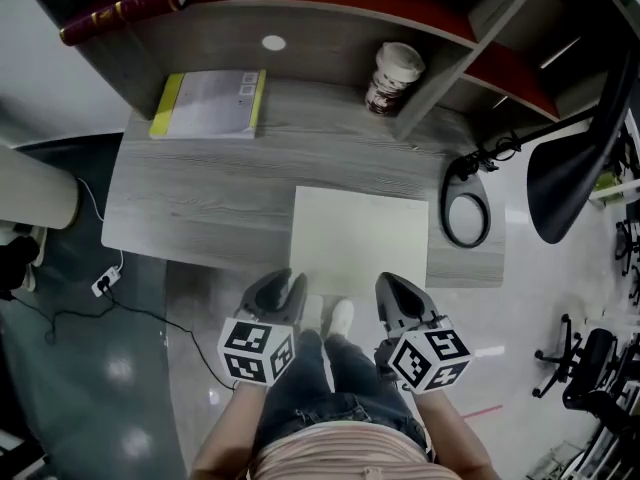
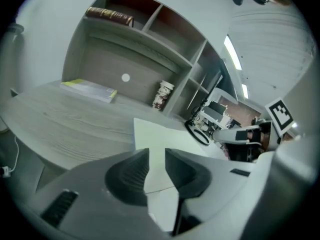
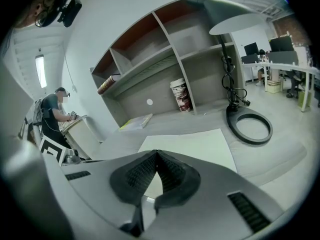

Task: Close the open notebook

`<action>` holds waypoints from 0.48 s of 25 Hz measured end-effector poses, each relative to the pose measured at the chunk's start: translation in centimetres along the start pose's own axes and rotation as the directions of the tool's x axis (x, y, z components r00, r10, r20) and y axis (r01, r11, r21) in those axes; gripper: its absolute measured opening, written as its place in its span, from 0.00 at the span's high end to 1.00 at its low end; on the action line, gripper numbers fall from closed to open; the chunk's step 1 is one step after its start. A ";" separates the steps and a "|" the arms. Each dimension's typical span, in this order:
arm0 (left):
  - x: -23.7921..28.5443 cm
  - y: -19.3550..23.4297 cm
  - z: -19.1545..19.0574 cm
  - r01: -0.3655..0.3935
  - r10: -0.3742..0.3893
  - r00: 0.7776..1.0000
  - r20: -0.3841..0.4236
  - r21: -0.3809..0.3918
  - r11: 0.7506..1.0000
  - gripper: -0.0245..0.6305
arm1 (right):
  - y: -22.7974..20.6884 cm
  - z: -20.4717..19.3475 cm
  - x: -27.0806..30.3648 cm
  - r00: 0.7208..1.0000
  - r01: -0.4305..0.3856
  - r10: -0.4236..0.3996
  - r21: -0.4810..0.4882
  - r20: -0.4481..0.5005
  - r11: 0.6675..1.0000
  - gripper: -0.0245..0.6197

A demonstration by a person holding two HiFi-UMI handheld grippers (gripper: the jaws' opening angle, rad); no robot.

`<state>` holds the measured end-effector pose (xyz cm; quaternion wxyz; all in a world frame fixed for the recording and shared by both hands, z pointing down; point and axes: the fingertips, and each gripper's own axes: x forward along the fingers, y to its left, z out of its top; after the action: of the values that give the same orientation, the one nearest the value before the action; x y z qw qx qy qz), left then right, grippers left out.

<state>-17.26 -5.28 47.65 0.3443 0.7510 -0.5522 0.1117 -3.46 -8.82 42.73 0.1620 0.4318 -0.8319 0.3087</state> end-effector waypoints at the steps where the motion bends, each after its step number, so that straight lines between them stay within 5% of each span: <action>1: -0.2 0.5 -0.4 -0.013 0.013 1.000 -0.006 -0.012 1.000 0.84 | 0.1 -0.1 0.2 1.000 -0.005 0.005 -0.001 -0.007 1.000 0.95; 12: -0.1 2.7 -4.4 -0.048 0.034 0.995 -0.094 -0.159 0.986 0.83 | 0.3 -2.0 1.4 0.996 -0.035 0.035 -0.008 -0.084 0.999 0.95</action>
<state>-18.85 -2.81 51.89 0.4261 0.7034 -0.5585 0.1080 -4.48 -8.27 44.94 0.1935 0.4030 -0.8333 0.3253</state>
